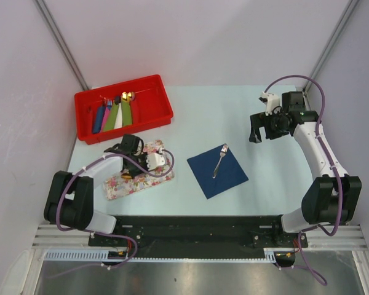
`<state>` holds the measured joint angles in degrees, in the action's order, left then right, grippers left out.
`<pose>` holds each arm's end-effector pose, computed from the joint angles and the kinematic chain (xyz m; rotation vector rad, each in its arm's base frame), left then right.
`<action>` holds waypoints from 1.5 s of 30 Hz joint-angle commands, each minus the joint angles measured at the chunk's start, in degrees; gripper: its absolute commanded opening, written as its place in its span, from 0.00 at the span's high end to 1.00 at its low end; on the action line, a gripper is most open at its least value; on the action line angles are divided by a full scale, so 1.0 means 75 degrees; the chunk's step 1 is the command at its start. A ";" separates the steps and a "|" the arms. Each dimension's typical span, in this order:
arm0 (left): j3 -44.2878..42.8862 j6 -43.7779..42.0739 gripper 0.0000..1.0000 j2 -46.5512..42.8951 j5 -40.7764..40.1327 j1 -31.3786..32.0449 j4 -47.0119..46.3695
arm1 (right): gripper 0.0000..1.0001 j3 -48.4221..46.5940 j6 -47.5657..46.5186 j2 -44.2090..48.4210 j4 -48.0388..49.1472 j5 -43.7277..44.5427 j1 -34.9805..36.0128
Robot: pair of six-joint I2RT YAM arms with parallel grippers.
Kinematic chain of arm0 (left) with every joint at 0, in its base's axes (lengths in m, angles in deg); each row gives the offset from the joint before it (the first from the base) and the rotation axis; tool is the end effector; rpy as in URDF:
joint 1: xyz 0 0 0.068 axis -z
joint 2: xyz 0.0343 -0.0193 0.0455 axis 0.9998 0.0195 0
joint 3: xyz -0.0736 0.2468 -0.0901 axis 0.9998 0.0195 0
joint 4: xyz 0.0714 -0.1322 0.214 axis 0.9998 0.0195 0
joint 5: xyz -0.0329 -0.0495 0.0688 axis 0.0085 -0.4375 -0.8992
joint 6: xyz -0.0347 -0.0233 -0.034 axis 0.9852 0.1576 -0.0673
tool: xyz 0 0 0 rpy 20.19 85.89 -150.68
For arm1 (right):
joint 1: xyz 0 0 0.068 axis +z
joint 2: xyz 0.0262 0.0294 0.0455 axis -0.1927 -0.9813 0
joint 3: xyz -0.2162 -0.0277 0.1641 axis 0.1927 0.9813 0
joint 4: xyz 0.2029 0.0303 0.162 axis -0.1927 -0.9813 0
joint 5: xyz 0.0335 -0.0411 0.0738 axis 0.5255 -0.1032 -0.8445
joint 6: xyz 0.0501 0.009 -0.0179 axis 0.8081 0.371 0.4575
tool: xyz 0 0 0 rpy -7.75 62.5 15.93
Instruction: Place the utensils on the paper napkin and roll it up
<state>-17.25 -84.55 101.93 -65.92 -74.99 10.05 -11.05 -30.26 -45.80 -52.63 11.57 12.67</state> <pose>0.2383 -0.0685 0.1608 1.6798 2.1098 -0.1325 0.3058 0.0203 0.3110 -0.5130 2.4263 0.3291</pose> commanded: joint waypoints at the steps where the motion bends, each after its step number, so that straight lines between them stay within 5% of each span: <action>1: 0.0116 -0.0398 1.00 -0.0020 -0.0049 0.0058 0.0285 | 0.00 -0.0397 0.0356 0.0074 0.0042 -0.0085 0.0038; 19: -0.0740 -0.1710 1.00 -0.1366 0.0782 0.0280 0.1433 | 0.00 -0.0445 0.0532 0.0074 -0.0193 -0.2041 0.0365; 28: -0.0365 -0.3035 1.00 -0.3335 0.1322 0.1660 0.1141 | 0.00 -0.0795 0.1539 -0.0733 0.0369 -0.3179 0.2157; 35: -0.0540 -0.2731 1.00 -0.3524 0.1064 0.2811 0.0860 | 0.00 -0.2188 0.2043 -0.2210 0.0616 -0.3483 0.3658; 45: -0.0470 -0.2391 1.00 -0.3723 0.0771 0.3292 0.0566 | 0.16 -0.2823 0.2056 -0.3394 0.0522 -0.4175 0.4982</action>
<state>-20.37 -103.48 75.65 -60.37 -51.34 16.30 -29.26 -15.33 -69.67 -49.00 -16.21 48.08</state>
